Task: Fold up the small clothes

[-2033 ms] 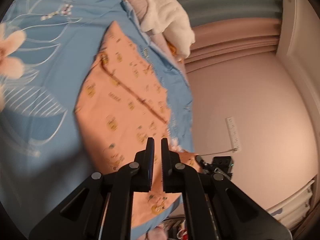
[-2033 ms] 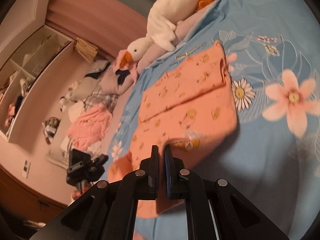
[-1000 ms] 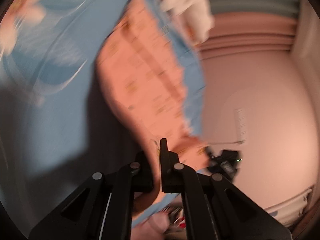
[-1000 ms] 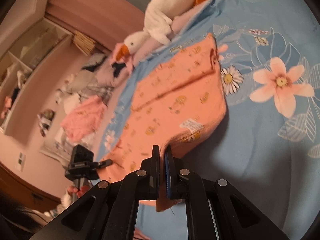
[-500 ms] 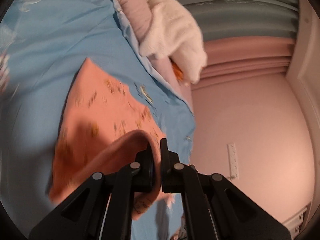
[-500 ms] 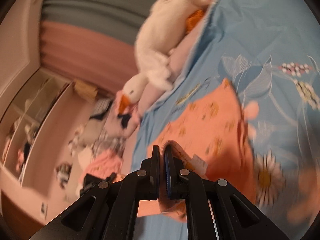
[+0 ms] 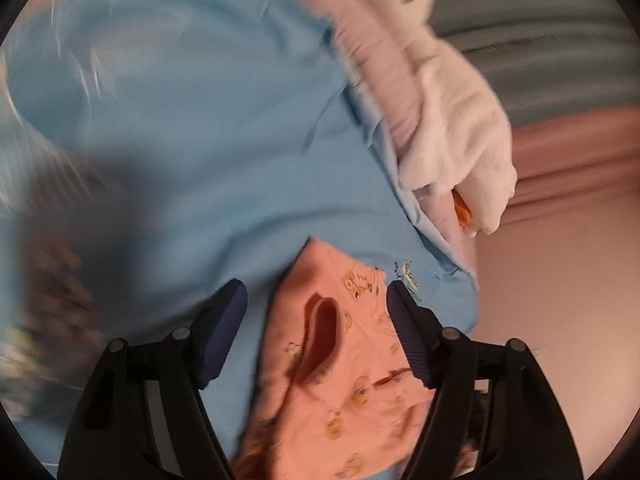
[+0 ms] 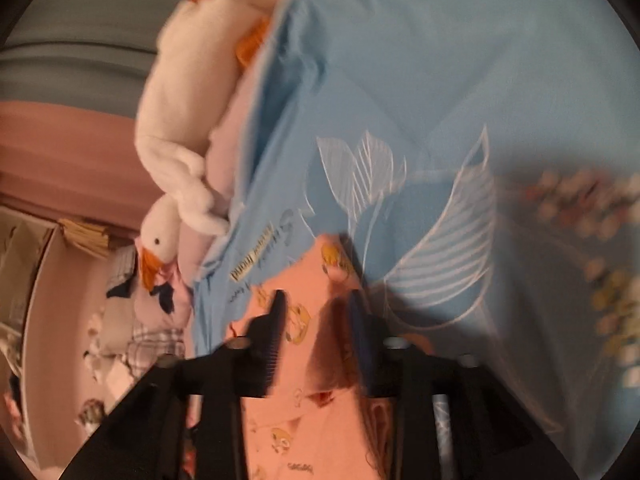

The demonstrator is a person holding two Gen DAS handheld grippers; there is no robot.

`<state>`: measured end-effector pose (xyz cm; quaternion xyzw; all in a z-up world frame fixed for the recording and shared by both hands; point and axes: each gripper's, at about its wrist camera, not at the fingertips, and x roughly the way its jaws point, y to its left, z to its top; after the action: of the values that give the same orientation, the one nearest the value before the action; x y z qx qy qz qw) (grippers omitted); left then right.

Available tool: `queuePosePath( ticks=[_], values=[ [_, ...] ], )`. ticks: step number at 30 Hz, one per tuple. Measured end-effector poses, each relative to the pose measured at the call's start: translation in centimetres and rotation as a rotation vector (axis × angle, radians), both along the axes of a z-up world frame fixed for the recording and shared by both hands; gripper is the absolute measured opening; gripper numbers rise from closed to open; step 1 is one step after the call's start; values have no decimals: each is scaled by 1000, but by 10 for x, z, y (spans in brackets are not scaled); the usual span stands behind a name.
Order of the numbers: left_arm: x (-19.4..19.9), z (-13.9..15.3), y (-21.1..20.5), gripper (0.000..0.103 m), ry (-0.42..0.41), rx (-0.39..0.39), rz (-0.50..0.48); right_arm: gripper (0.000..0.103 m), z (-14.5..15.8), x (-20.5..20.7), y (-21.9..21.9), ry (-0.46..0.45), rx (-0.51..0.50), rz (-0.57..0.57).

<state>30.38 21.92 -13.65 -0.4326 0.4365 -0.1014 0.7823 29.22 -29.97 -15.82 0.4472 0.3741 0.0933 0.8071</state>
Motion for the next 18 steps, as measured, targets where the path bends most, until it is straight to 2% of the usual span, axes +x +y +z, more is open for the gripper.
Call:
queuePosePath(
  ticks=[2, 4, 5, 6, 7, 9, 10, 13, 16, 18],
  values=[
    [-15, 18, -7, 69, -59, 78, -100, 39, 22, -15, 7, -71, -107, 83],
    [-34, 28, -31, 64, -96, 153, -245, 39, 33, -28, 28, -93, -203, 212],
    [-43, 28, -43, 58, -104, 164, -308, 37, 39, -39, 48, -109, -281, 303],
    [-52, 25, -58, 50, -111, 169, -383, 28, 40, -43, 59, -117, -316, 348],
    [-59, 19, -75, 46, -100, 187, -450, 24, 40, -49, 76, -126, -357, 414],
    [-65, 4, -105, 31, -66, 203, -552, 20, 34, -53, 107, -129, -409, 518],
    [-65, -6, -122, 29, -42, 226, -590, 18, 28, -52, 126, -119, -466, 569],
    [-56, -21, -142, 29, -33, 297, -589, 16, 10, -35, 150, -57, -568, 596],
    [-33, -11, -141, 29, -94, 279, -520, 16, 0, -11, 154, -35, -604, 568],
    [-14, -8, -138, 30, -116, 285, -480, 16, 0, 13, 148, -33, -592, 526]
  ],
)
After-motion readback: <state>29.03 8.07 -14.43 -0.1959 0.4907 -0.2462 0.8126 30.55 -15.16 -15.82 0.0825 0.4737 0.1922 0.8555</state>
